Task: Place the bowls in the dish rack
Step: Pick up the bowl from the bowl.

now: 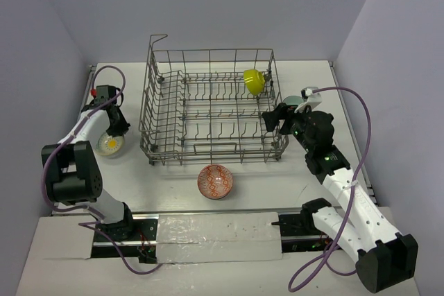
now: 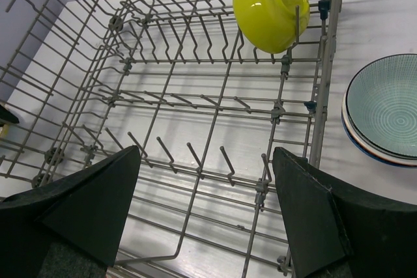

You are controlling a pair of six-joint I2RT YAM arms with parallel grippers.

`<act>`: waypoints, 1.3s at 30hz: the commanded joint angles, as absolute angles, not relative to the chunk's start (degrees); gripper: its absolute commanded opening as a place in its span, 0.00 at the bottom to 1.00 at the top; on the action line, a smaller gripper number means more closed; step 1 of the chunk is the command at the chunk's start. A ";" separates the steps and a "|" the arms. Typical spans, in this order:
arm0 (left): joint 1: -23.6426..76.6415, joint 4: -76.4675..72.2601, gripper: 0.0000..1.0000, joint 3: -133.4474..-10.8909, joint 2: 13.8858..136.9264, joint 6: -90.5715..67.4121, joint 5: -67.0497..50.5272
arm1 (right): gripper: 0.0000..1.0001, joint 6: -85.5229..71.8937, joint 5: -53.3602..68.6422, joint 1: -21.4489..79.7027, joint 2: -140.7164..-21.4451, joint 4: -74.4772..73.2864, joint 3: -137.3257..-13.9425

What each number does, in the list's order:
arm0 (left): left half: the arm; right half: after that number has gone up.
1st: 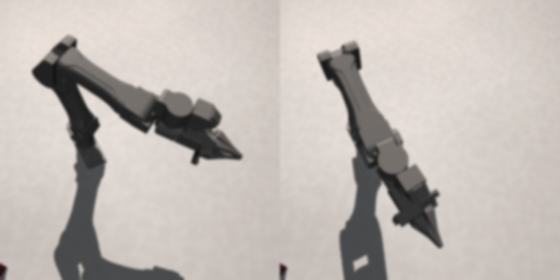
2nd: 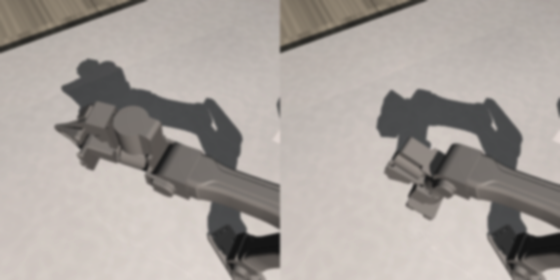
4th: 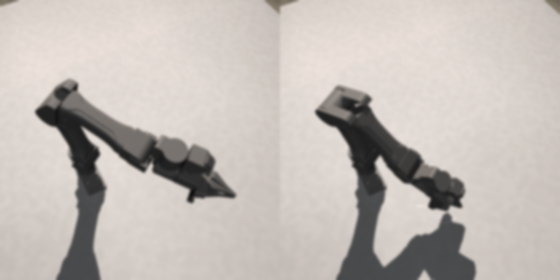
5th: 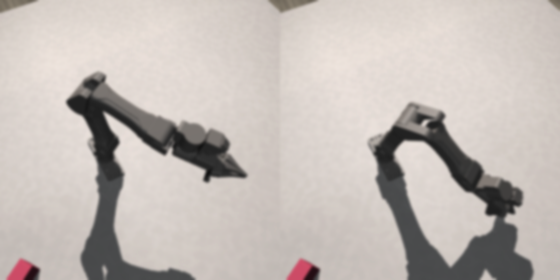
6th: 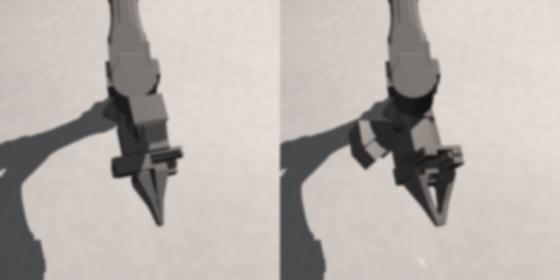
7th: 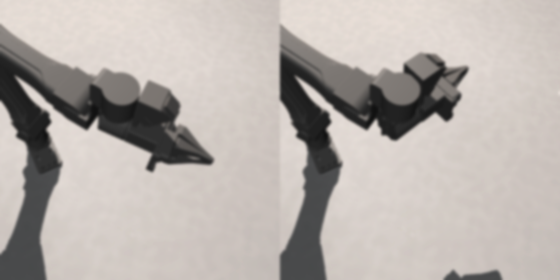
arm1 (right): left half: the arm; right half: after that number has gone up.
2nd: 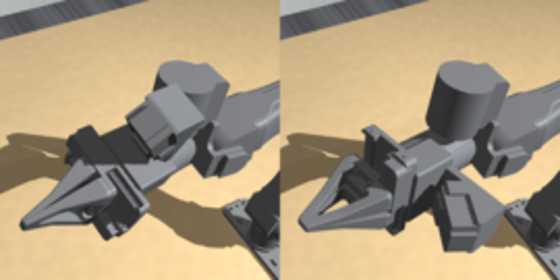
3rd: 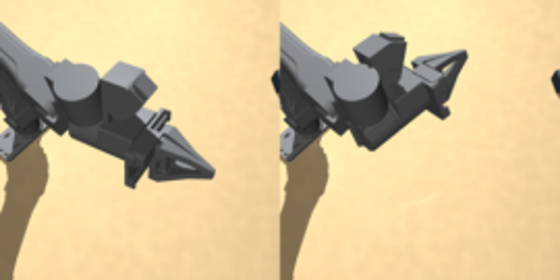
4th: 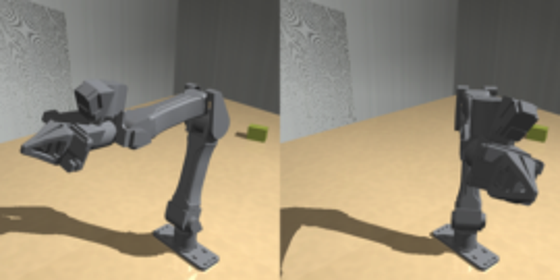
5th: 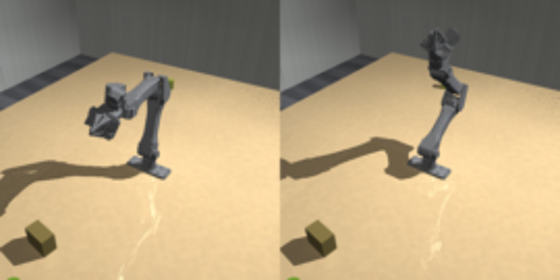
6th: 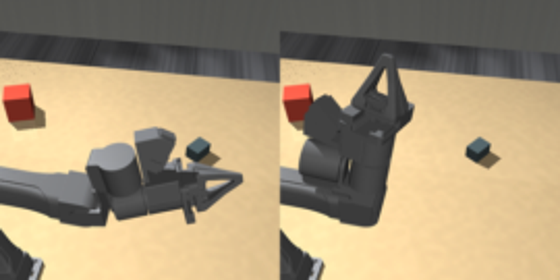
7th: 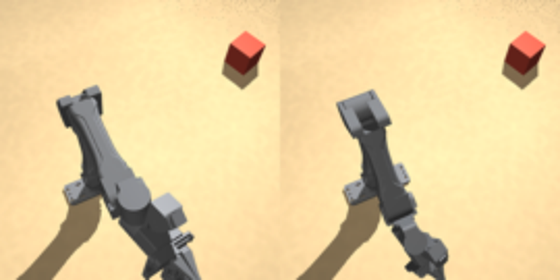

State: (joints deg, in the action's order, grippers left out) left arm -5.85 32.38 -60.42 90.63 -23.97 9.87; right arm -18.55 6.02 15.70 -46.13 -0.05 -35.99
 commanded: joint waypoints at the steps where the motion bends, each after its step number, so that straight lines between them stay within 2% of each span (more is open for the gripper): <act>1: -5.01 31.99 0.21 -63.45 89.30 -23.91 7.47 | 0.89 -17.93 5.36 15.38 -46.32 1.32 -37.27; 16: -2.02 33.22 0.19 -66.53 89.03 -24.17 9.40 | 0.89 -17.93 5.36 15.47 -46.76 1.23 -37.35; 22: -1.06 34.80 0.14 -68.29 88.60 -23.91 10.11 | 0.89 -18.02 5.45 15.47 -47.02 1.23 -37.35; 35: 1.14 40.25 0.14 -74.62 85.43 -22.59 13.97 | 0.89 -18.02 5.54 15.47 -47.20 1.32 -37.35; 39: 1.32 40.52 0.10 -74.36 84.64 -21.89 14.94 | 0.89 -17.93 5.54 15.38 -47.28 1.32 -37.35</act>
